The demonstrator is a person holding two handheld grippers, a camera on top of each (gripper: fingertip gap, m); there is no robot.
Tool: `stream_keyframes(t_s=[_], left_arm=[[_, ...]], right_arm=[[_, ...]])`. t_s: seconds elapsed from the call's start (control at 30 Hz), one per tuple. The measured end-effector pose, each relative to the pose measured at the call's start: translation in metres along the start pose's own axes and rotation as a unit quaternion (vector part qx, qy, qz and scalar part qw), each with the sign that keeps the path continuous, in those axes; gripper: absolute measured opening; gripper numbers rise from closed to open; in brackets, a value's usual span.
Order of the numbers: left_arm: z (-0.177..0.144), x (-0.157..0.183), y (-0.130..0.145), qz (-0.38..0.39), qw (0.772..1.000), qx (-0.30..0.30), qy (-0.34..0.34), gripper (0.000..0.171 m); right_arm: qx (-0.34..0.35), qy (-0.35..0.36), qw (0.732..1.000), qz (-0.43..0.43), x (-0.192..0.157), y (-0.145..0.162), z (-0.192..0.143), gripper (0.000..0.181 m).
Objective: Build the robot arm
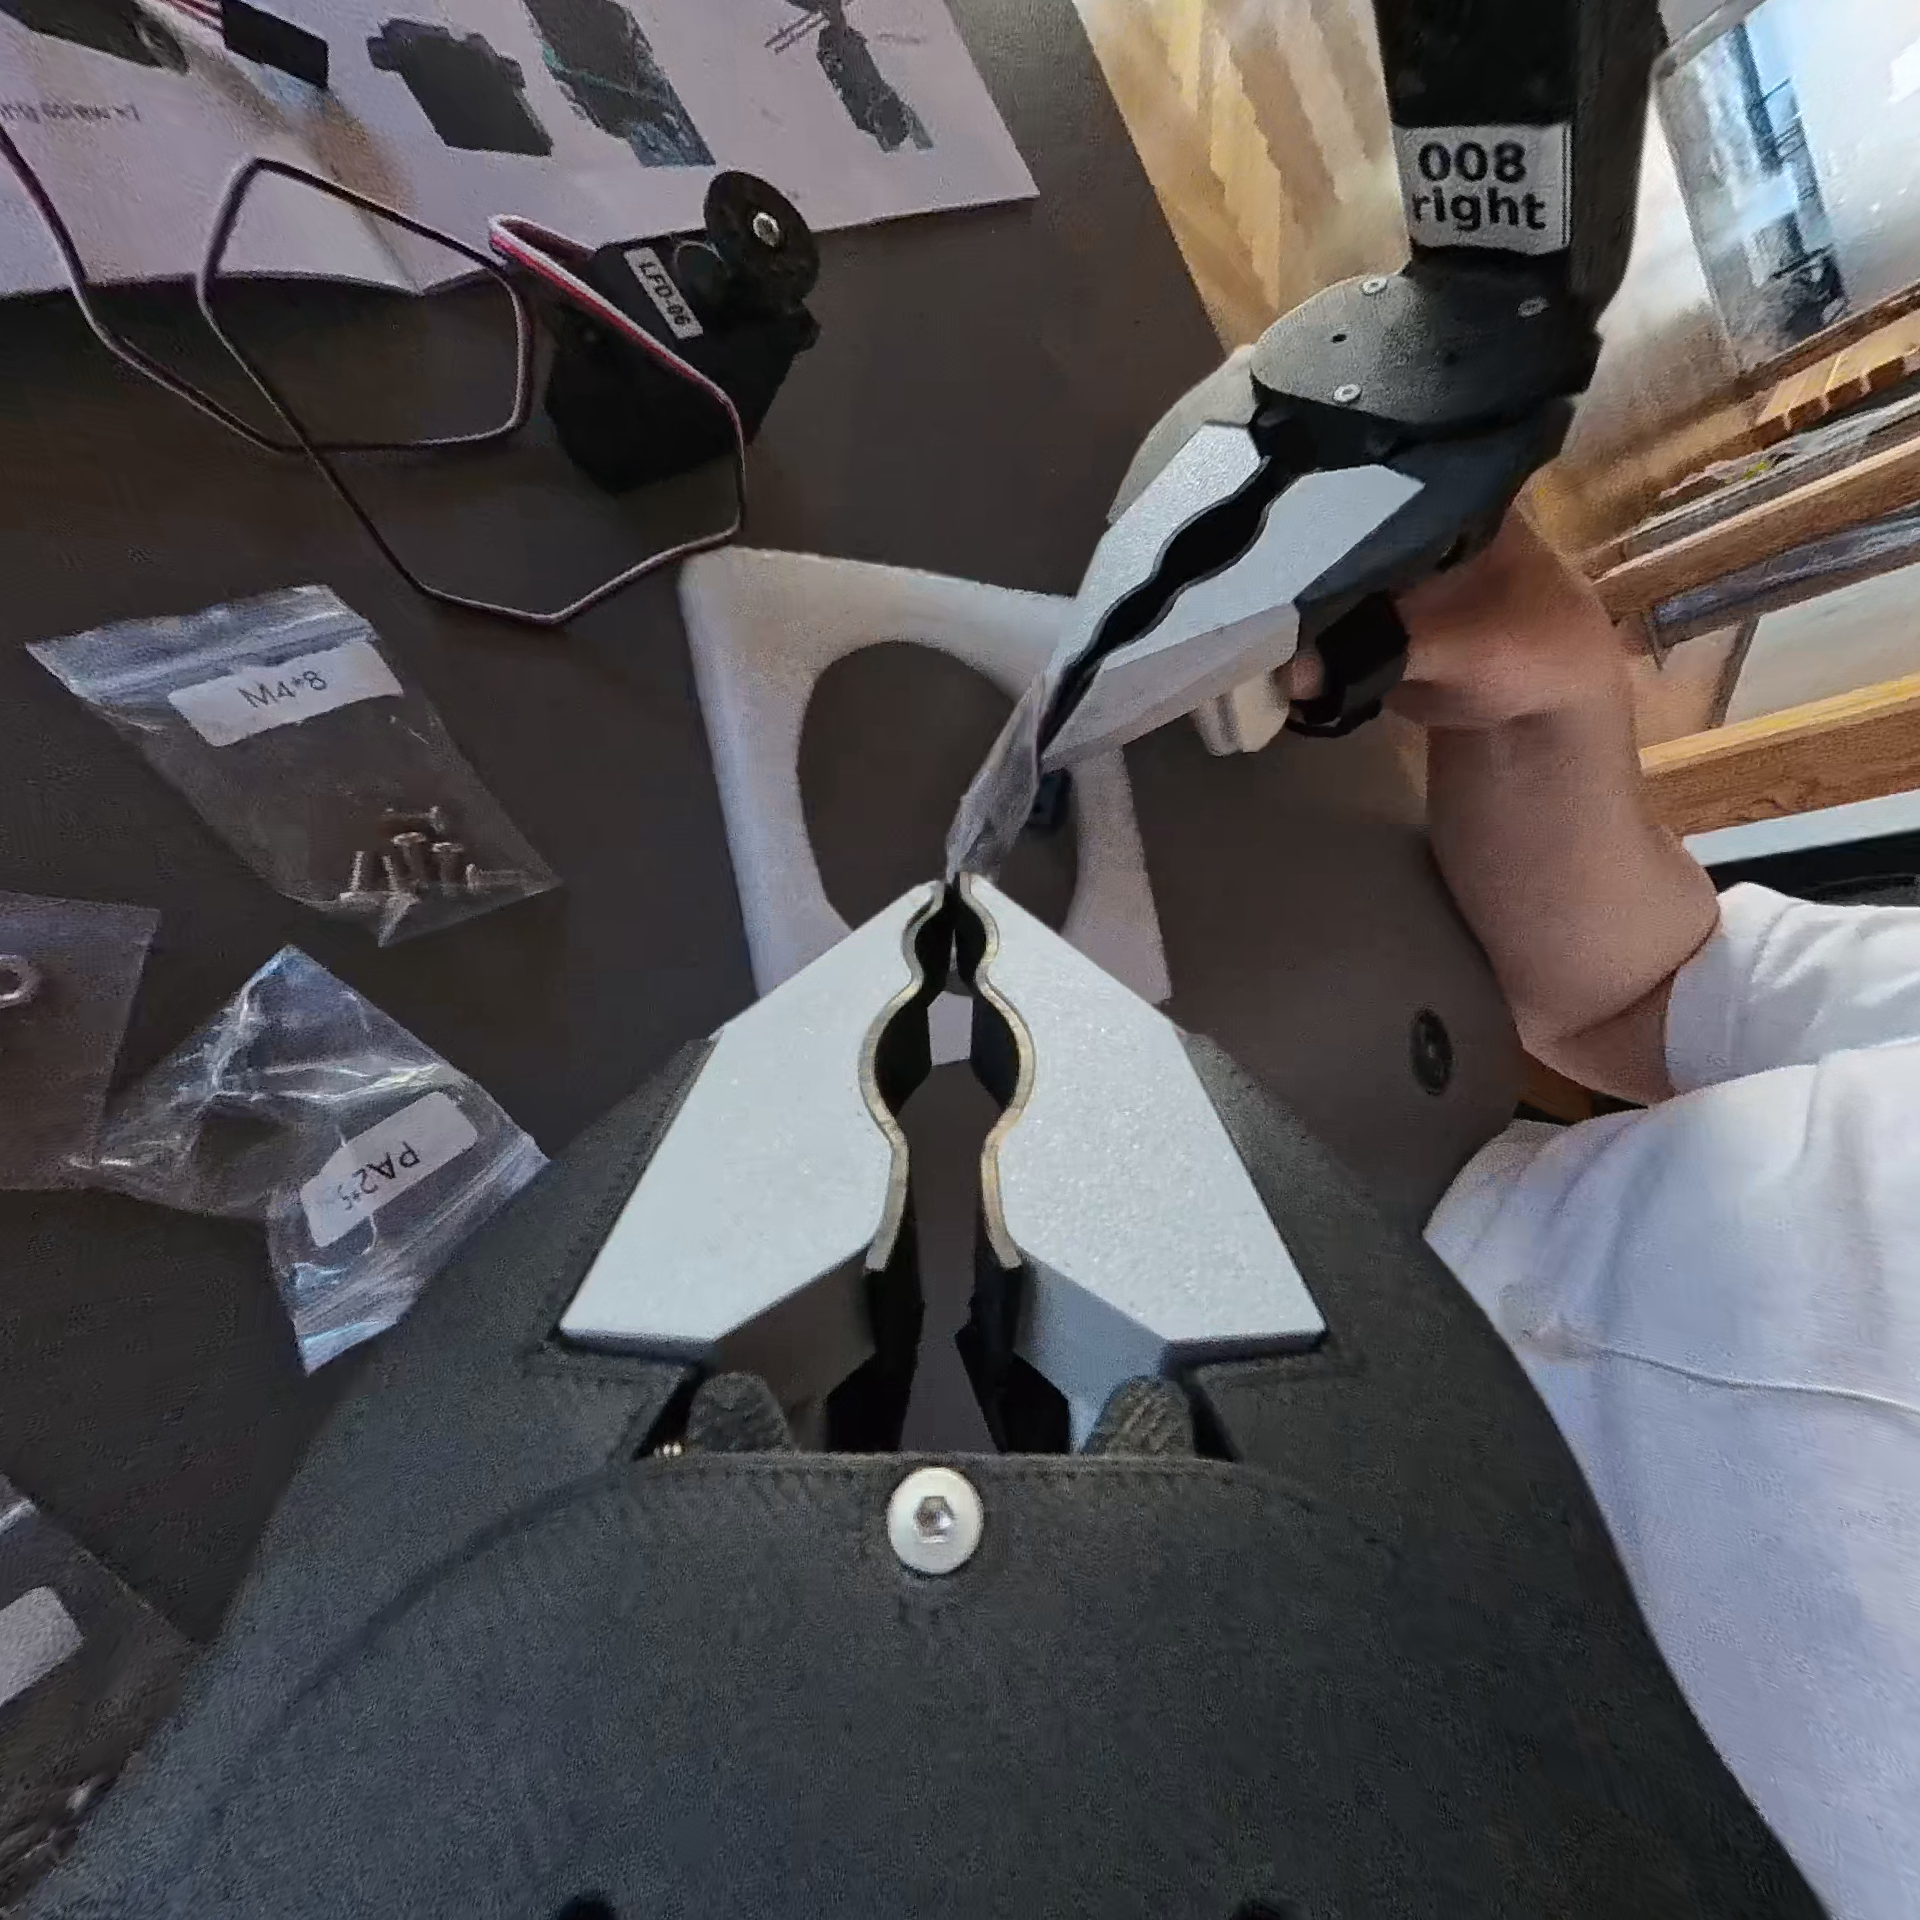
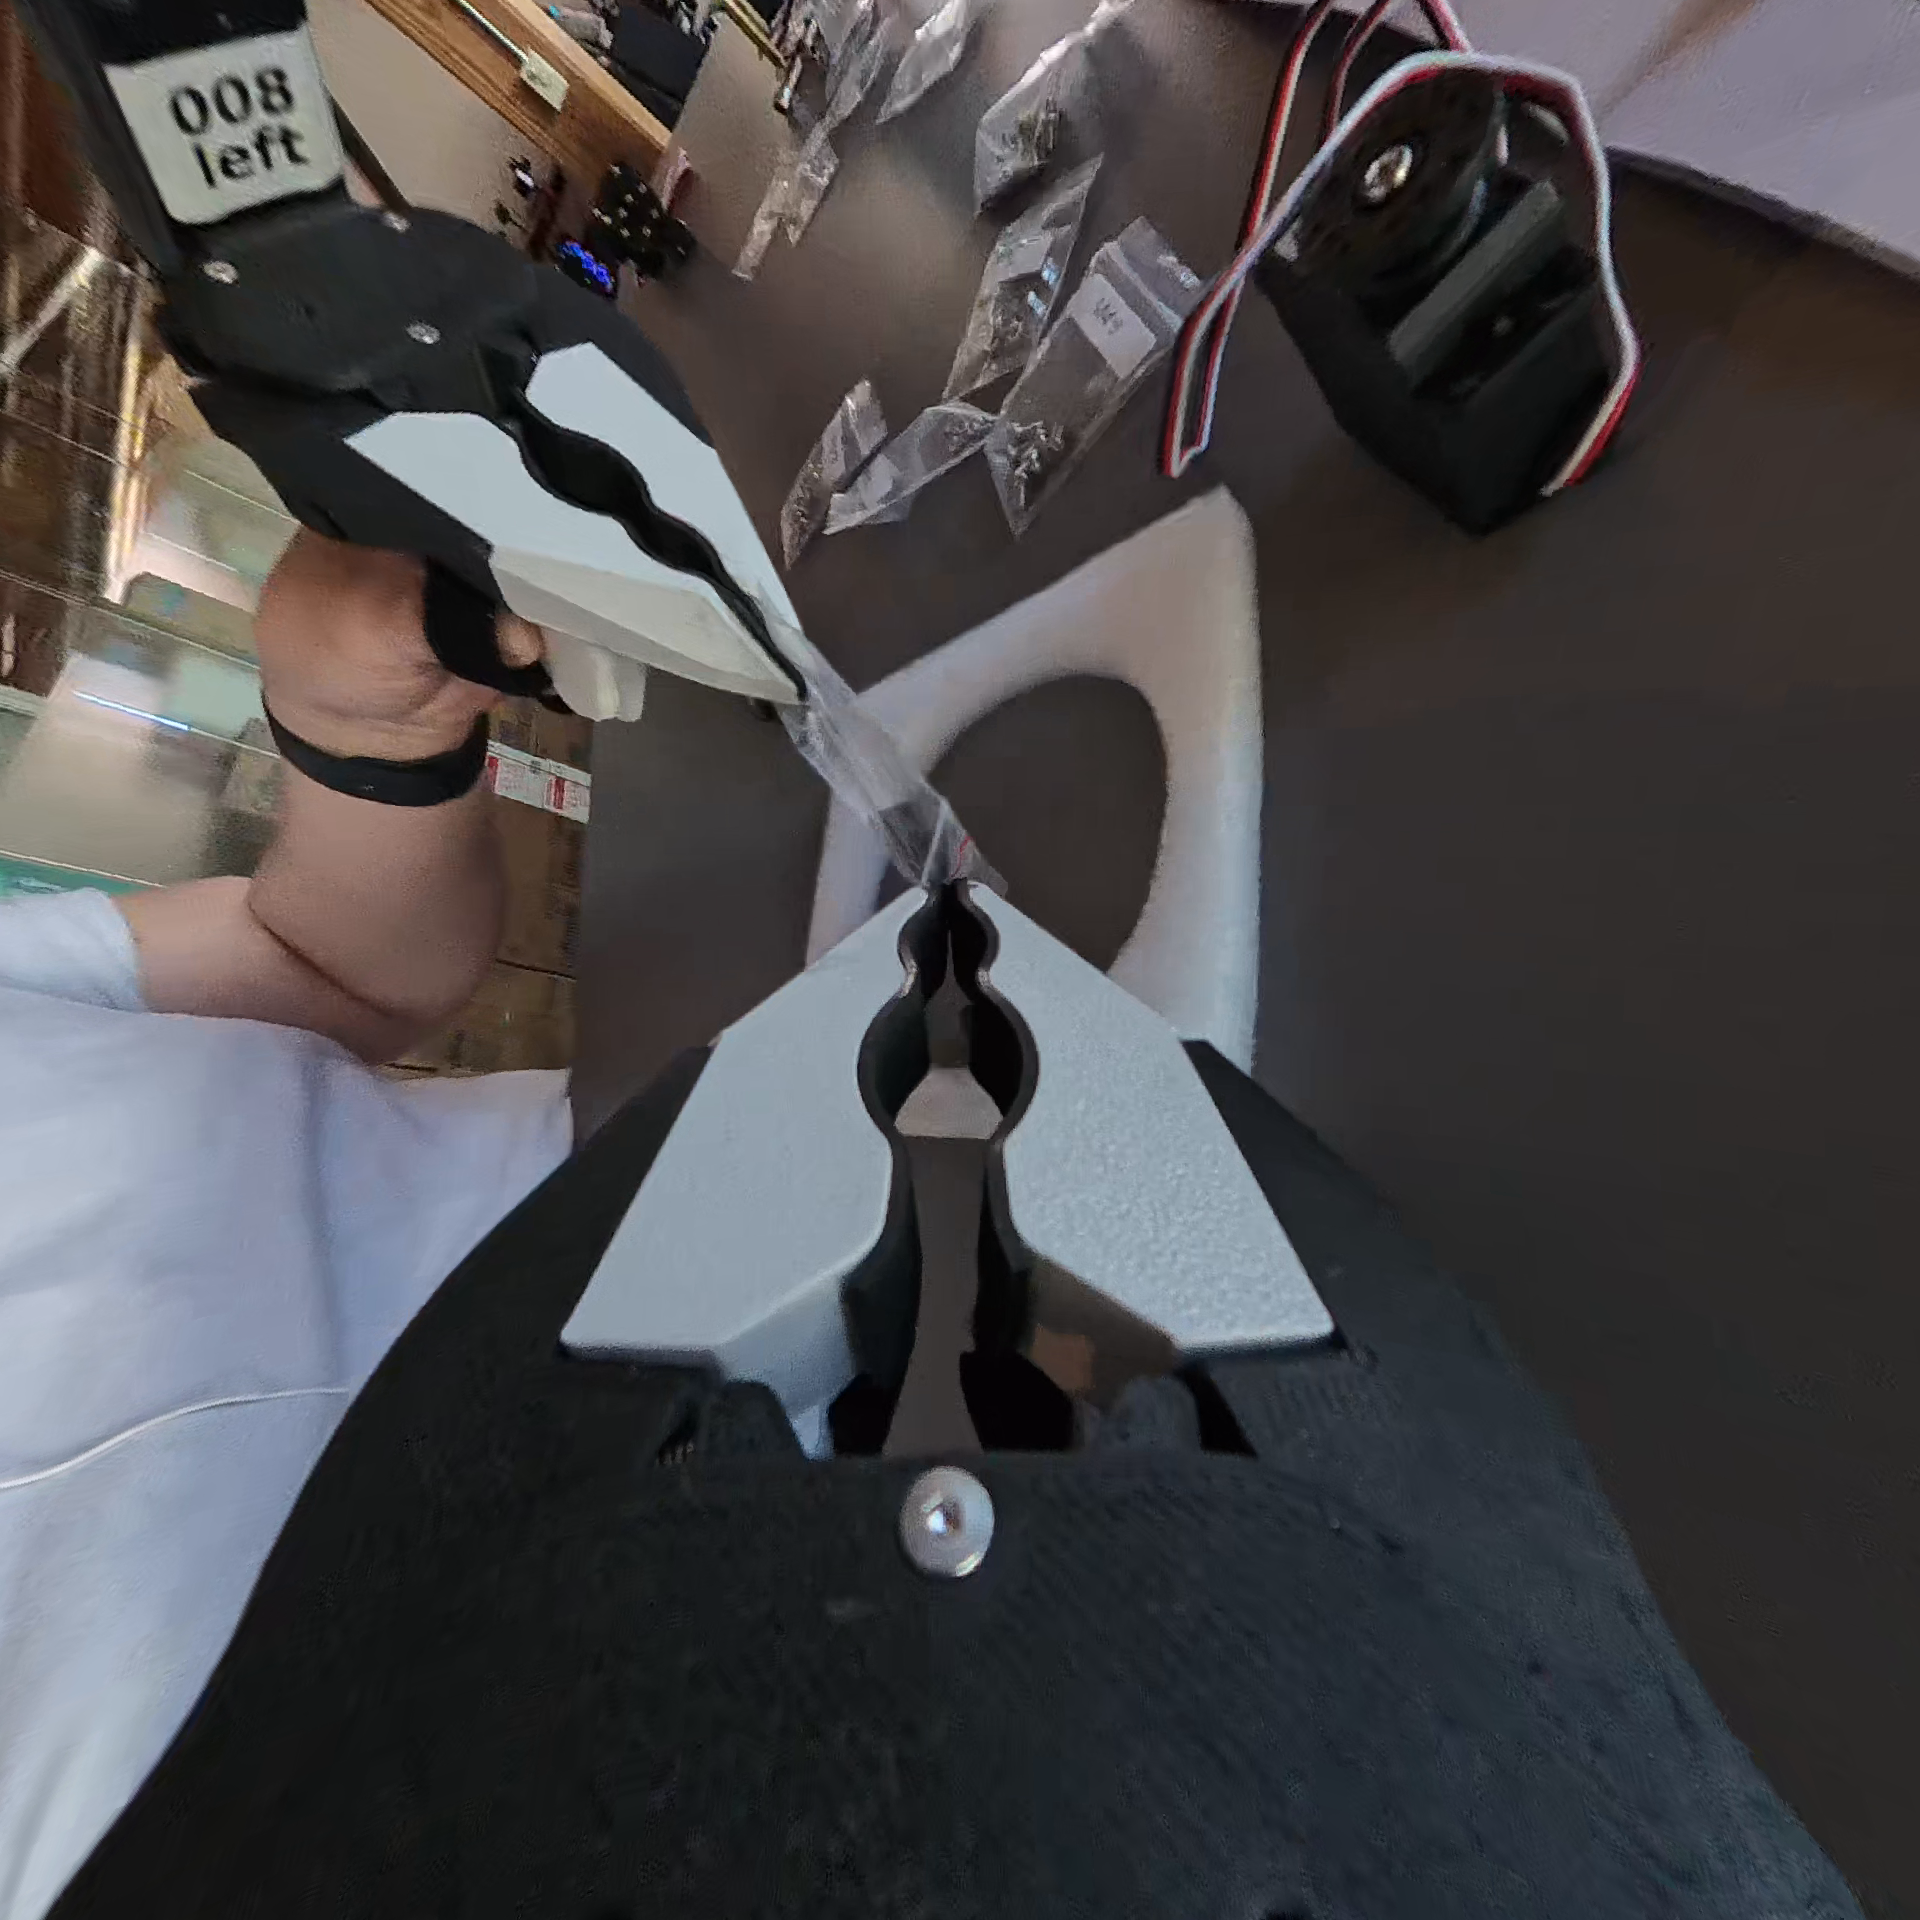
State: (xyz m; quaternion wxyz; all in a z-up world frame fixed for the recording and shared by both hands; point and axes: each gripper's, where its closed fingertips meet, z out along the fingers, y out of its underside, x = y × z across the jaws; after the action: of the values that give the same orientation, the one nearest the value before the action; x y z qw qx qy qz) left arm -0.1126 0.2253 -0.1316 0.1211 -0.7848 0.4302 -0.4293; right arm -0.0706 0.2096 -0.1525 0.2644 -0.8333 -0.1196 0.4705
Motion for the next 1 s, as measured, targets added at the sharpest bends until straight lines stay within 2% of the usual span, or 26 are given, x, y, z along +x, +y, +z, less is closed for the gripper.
stream_keyframes(t_s=[0.07, 0.13, 0.17, 0.23, 0.3, 0.37, 0.47, 0.53, 0.63, 0.77, 0.87, 1.0], left_arm=[[-0.002, 0.001, -0.002, -0.001, 1.000, 0.006, 0.005, 0.000], [0.000, -0.001, 0.001, -0.010, 1.000, -0.003, 0.002, 0.000], [0.000, -0.001, 0.001, -0.008, 1.000, -0.002, 0.000, 0.000], [0.001, -0.002, 0.002, -0.003, 1.000, -0.003, 0.003, 0.000], [0.004, 0.000, 0.004, -0.012, 1.000, -0.009, 0.011, 0.000], [0.004, -0.007, 0.008, -0.004, 1.000, -0.017, -0.007, 0.000], [0.009, -0.009, 0.012, -0.024, 0.999, -0.025, 0.002, 0.000], [0.011, -0.014, 0.017, -0.014, 0.999, -0.035, -0.015, 0.000], [0.014, -0.015, 0.018, -0.010, 0.999, -0.034, -0.014, 0.000], [0.018, -0.015, 0.015, 0.002, 0.999, -0.035, -0.013, 0.000], [0.023, -0.013, 0.011, 0.024, 0.999, -0.033, -0.006, 0.000], [0.027, -0.015, 0.014, 0.041, 0.998, -0.053, -0.009, 0.000]], right_arm=[[0.024, 0.013, 0.999, -0.024, 0.002, -0.007, -0.002, 0.000], [-0.012, -0.003, 1.000, 0.009, 0.000, 0.001, 0.003, 0.000], [-0.009, -0.008, 1.000, -0.002, -0.005, 0.001, 0.003, 0.000], [0.003, 0.033, 0.999, -0.041, 0.007, -0.002, 0.003, 0.000], [-0.014, -0.011, 1.000, 0.007, -0.006, 0.001, 0.003, 0.000], [-0.001, 0.036, 0.998, -0.047, 0.005, -0.003, 0.001, 0.000], [-0.028, -0.034, 0.998, -0.035, -0.012, 0.006, 0.006, 0.000], [-0.048, -0.016, 0.994, -0.094, -0.008, 0.014, 0.007, 0.002], [-0.062, 0.001, 0.981, -0.182, -0.012, 0.018, 0.007, 0.019], [-0.058, 0.009, 0.948, -0.313, -0.021, 0.017, 0.009, 0.025], [-0.089, 0.021, 0.938, -0.336, -0.014, 0.022, 0.015, 0.034], [-0.087, 0.016, 0.928, -0.361, -0.015, 0.017, 0.020, 0.040]])
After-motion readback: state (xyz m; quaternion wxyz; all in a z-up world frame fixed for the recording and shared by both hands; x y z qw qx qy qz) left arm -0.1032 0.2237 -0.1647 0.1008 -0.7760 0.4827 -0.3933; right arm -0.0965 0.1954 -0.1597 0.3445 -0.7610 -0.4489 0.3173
